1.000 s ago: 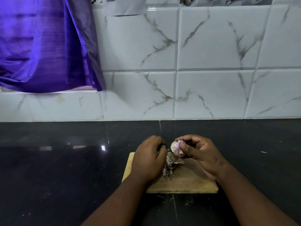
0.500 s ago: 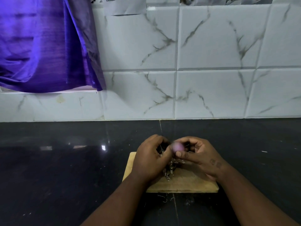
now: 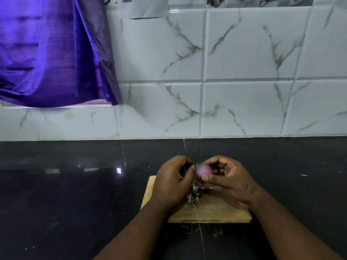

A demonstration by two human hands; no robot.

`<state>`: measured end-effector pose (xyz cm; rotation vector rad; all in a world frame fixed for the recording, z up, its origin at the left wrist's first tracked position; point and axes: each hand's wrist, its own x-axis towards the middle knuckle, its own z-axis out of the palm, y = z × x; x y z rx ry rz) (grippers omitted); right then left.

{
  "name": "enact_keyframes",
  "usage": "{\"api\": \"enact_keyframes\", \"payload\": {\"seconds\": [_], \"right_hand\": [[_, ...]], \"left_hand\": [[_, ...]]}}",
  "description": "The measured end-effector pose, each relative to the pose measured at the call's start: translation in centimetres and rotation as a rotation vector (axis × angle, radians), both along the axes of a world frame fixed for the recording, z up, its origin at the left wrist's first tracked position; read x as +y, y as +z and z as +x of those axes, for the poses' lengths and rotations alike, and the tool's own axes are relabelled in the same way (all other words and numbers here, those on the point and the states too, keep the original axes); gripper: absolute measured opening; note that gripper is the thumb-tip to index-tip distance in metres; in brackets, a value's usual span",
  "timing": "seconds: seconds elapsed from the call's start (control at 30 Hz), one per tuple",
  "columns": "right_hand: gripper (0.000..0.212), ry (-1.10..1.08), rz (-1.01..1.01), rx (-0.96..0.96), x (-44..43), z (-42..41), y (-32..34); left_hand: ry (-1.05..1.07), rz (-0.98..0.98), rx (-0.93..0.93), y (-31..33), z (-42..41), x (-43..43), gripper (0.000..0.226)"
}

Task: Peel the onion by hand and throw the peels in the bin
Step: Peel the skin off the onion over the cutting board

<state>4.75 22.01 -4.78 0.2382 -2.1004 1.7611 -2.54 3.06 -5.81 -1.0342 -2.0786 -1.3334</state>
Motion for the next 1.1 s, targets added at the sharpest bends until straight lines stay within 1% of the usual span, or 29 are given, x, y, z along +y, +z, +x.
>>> {"api": "enact_keyframes", "payload": {"seconds": [0.1,0.2,0.27,0.3,0.37,0.4,0.5,0.53,0.6,0.7,0.83,0.93,1.1], "right_hand": [[0.035,0.039,-0.047,-0.002,-0.04,0.08,0.06],[0.036,0.067,-0.121,0.017,-0.08,0.19,0.23],[0.037,0.059,-0.18,0.026,-0.09,0.2,0.41],[0.037,0.049,-0.199,0.025,-0.1,0.17,0.46],[0.037,0.029,-0.219,0.007,-0.11,0.08,0.45],[0.036,0.021,-0.229,-0.008,-0.13,0.02,0.41],[0.038,0.0,-0.255,-0.047,-0.14,-0.11,0.32],[0.039,-0.005,-0.26,-0.054,-0.15,-0.11,0.32],[0.039,-0.009,-0.251,-0.059,-0.12,-0.04,0.36],[0.038,-0.022,-0.186,-0.057,-0.13,0.06,0.38],[0.037,-0.024,-0.146,-0.038,-0.37,0.14,0.46],[0.039,-0.039,-0.138,-0.018,-0.46,0.24,0.6],[0.037,-0.075,-0.114,-0.013,-0.23,0.04,0.41]], "left_hand": [[0.049,0.008,-0.038,-0.06,-0.07,0.04,0.012],[0.173,-0.041,-0.086,-0.26,-0.35,0.03,0.018],[0.203,-0.12,-0.105,-0.33,-0.37,-0.09,0.011],[0.184,-0.154,-0.113,-0.31,-0.25,-0.16,0.009],[0.122,-0.185,-0.108,-0.2,0.02,-0.18,0.022],[0.093,-0.174,-0.092,-0.07,0.14,-0.19,0.023],[0.017,-0.106,-0.029,0.21,0.27,-0.19,0.005],[0.007,-0.098,-0.008,0.27,0.29,-0.19,0.004],[0.001,-0.08,0.018,0.29,0.3,-0.15,0.012],[0.011,-0.052,0.03,0.28,0.34,-0.12,0.017],[-0.002,-0.022,0.009,0.2,0.27,-0.04,0.009],[-0.01,-0.002,0.027,0.29,0.4,-0.01,0.004],[-0.014,0.009,0.066,0.38,0.52,-0.09,0.007]]}}
